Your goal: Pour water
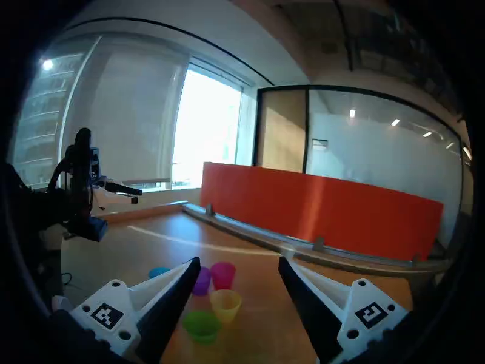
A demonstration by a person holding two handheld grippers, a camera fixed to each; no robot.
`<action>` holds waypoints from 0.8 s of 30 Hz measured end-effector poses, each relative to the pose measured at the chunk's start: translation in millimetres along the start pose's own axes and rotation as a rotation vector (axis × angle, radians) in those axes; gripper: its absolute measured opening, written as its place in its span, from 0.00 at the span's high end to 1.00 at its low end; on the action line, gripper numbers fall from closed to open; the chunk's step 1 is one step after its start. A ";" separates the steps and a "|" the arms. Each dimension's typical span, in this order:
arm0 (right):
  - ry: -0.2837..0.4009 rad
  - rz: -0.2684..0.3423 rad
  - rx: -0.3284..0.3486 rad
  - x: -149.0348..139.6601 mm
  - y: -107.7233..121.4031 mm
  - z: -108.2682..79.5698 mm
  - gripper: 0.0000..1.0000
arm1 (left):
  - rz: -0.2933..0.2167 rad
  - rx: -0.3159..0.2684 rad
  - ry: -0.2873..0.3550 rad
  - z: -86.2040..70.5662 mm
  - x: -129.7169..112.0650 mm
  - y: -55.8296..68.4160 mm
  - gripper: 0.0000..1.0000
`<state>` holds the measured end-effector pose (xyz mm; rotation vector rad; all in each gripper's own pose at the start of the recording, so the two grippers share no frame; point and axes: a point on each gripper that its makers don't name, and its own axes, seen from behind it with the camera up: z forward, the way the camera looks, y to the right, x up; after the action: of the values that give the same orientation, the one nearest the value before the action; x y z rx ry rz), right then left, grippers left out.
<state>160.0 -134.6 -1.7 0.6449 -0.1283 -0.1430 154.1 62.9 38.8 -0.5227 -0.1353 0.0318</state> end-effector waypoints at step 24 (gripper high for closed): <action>-0.217 -0.025 0.139 -109.9 -27.0 23.2 0.00 | 0.060 -0.058 -0.205 33.1 -114.7 9.5 0.00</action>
<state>45.8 -150.7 -7.8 0.7687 -0.3416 -0.2294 36.0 80.1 48.5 -0.5812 -0.3216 0.1411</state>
